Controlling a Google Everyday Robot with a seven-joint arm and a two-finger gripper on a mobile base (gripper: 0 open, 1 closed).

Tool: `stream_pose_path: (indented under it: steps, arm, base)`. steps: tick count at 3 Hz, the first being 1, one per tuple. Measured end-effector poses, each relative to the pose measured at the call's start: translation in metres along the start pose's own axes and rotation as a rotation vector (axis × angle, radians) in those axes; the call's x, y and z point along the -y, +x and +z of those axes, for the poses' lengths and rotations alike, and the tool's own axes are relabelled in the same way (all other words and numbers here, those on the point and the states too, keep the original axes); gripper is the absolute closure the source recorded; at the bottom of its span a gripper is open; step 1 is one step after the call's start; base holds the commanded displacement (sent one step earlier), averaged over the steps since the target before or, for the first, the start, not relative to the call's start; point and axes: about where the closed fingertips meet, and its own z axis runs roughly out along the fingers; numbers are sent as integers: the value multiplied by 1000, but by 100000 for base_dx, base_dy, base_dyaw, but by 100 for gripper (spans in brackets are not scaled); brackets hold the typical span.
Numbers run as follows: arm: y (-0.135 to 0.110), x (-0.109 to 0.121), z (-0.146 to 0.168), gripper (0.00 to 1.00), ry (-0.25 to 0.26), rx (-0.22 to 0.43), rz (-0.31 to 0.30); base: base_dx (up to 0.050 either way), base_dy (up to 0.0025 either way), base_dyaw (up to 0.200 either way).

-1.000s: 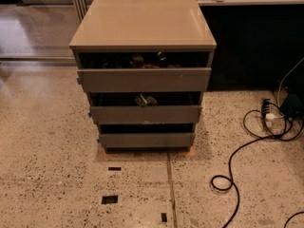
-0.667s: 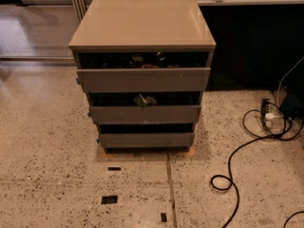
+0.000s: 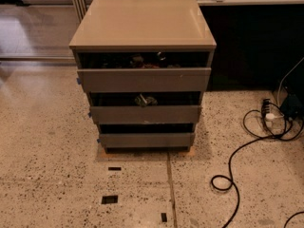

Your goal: Place redbull can into top drawer

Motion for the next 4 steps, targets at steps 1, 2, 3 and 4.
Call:
stream_pose_path:
  steps: [1,2,3,4]
  arm:
    - [-6,-4,3,0,-27,24,-55]
    - [-61,6,19,0,-113,86,-184]
    - [-58,-9,29,0,-192,57,-306]
    - [-58,-10,29,0,-193,56,-308]
  base:
    - [0,0,0]
    - [0,0,0]
    - [0,0,0]
    - [0,0,0]
